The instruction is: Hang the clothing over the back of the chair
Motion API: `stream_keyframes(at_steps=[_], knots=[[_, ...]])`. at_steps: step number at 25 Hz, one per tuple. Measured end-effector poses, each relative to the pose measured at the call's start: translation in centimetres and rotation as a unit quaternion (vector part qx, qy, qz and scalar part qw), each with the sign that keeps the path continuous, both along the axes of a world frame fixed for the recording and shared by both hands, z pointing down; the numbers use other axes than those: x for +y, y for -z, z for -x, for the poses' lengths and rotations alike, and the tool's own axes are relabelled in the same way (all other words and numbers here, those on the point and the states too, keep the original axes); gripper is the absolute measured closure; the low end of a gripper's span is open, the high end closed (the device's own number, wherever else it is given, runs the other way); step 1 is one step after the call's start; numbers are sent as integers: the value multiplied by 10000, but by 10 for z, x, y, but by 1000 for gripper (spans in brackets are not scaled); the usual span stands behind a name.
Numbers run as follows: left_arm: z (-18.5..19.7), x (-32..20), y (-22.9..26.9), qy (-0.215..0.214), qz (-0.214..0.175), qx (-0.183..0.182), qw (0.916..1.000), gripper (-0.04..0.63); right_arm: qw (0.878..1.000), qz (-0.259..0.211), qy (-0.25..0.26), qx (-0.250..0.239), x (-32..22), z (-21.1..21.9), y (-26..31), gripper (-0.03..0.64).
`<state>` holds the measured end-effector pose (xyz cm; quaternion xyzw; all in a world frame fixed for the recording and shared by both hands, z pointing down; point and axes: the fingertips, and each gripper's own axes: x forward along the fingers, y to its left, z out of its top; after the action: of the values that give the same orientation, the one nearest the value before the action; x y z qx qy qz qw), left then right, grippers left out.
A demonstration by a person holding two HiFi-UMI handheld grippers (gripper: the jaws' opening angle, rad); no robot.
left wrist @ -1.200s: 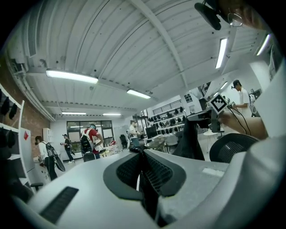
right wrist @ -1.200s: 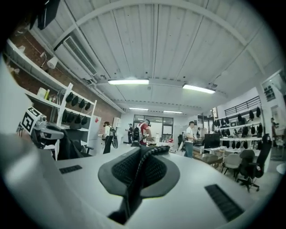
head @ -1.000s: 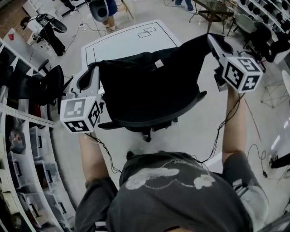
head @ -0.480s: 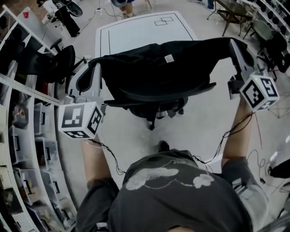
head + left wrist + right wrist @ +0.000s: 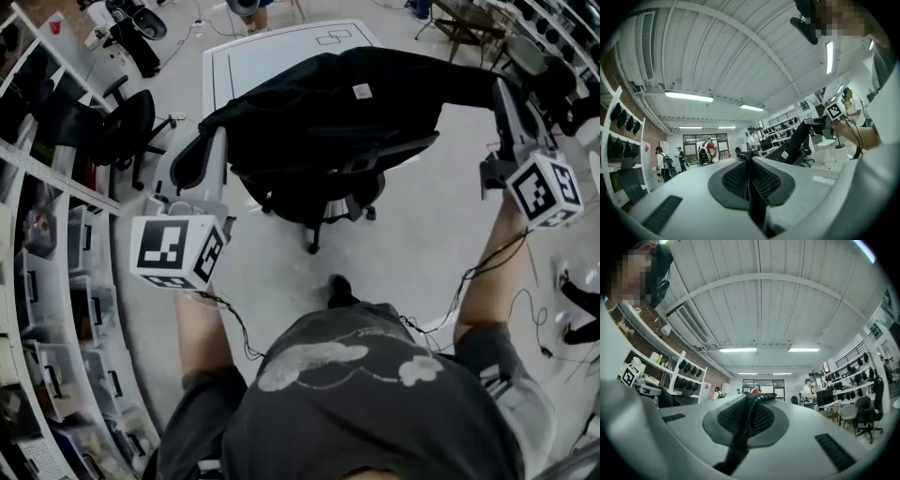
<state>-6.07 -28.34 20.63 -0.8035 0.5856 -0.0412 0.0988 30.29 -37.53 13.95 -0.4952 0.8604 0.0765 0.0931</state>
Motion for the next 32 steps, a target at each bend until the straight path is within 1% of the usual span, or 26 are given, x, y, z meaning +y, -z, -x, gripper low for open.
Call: stream_keyframes(at_steps=[3, 7, 11, 18, 27, 32], knots=[[-3, 28, -1, -77, -59, 14, 10000, 591, 9999, 10, -136, -95, 34, -9, -4, 624], [-8, 60, -2, -182, -99, 84, 9997, 591, 9997, -10, -237, -84, 76, -15, -6, 624], [-10, 89, -10, -206, -57, 150, 9997, 591, 9996, 62, -277, -15, 112, -16, -16, 624], [-9, 138, -23, -368, 96, 237, 9990, 591, 9981, 262, -526, -199, 165, -28, -35, 624], [-7, 177, -49, -454, 308, 392, 9977, 591, 9957, 500, -709, -325, 207, -32, -67, 624], [-9, 192, -77, -503, 502, 467, 9964, 591, 9944, 675, -773, -252, 219, -31, -96, 623]])
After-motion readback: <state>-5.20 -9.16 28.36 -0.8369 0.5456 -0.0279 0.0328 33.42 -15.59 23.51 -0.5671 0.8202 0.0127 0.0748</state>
